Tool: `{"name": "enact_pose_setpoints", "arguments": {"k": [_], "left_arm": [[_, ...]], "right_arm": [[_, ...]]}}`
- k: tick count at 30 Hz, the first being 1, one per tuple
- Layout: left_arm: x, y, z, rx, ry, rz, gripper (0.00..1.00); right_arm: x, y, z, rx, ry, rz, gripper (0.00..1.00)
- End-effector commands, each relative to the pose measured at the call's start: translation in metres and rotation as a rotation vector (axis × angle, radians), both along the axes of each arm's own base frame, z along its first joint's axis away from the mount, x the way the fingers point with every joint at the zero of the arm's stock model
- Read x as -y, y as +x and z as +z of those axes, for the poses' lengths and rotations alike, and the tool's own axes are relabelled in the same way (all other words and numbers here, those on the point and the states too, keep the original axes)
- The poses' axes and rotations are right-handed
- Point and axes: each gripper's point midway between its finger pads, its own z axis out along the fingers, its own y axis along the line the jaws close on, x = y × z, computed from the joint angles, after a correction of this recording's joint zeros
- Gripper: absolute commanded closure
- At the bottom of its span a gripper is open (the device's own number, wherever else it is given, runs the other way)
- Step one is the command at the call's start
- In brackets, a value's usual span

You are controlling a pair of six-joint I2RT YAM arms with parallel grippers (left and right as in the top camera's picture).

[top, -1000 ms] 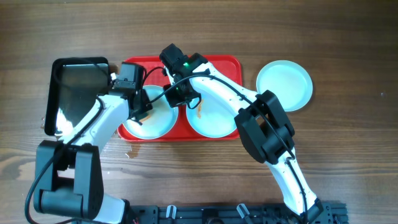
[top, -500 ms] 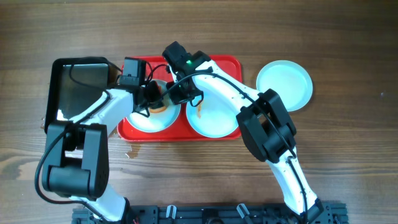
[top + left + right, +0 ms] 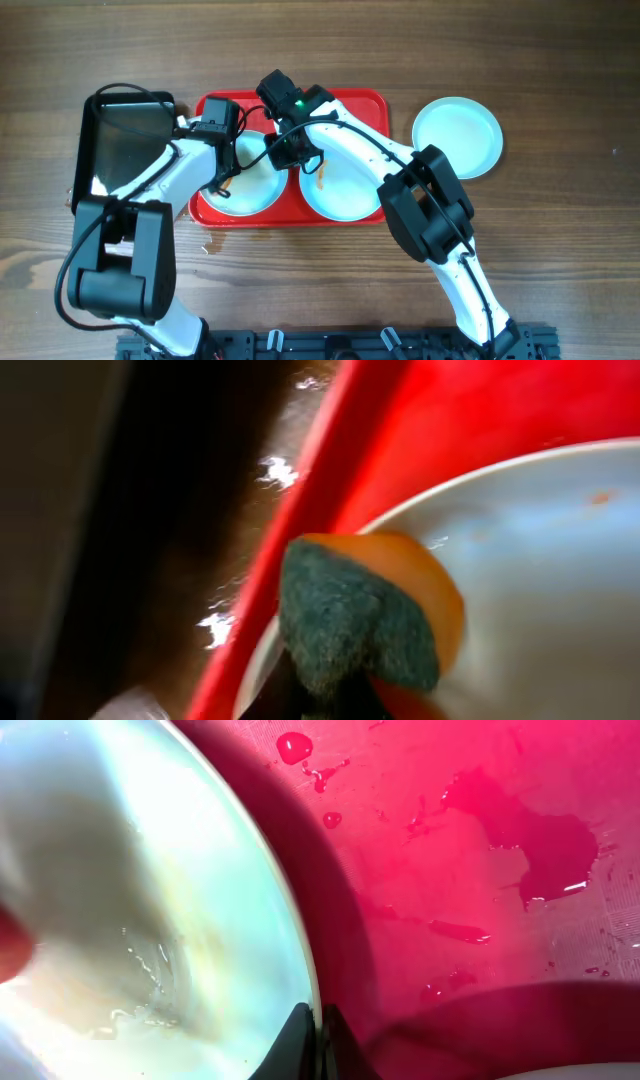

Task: Clean dirty plates on tray and stack at the side
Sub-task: 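Hold the plate rim with the right gripper and scrub with the left sponge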

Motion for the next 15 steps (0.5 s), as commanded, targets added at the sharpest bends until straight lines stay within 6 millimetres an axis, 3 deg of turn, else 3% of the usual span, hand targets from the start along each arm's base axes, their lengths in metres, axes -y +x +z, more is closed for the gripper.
{"name": "enact_pose_setpoints", "arguments": {"k": [1,5,8,15], "left_arm": [[-0.014,0.015,0.052,0.105,0.059,0.047,0.96],[0.019,0.023,0.076,0.180,-0.150,0.002,0.96],[0.042,0.029,0.080,0.205,-0.275,-0.035,0.96],[0.072,0.039,0.045,0.152,-0.431,-0.075,0.96]], "right_arm": [[0.012,0.001,-0.013,-0.001,-0.065,-0.031,0.96],[0.012,0.001,-0.013,-0.001,-0.065,-0.031,0.96],[0.012,0.001,-0.013,-0.001,-0.065,-0.031,0.96],[0.012,0.001,-0.013,-0.001,-0.064,-0.031,0.96]]}}
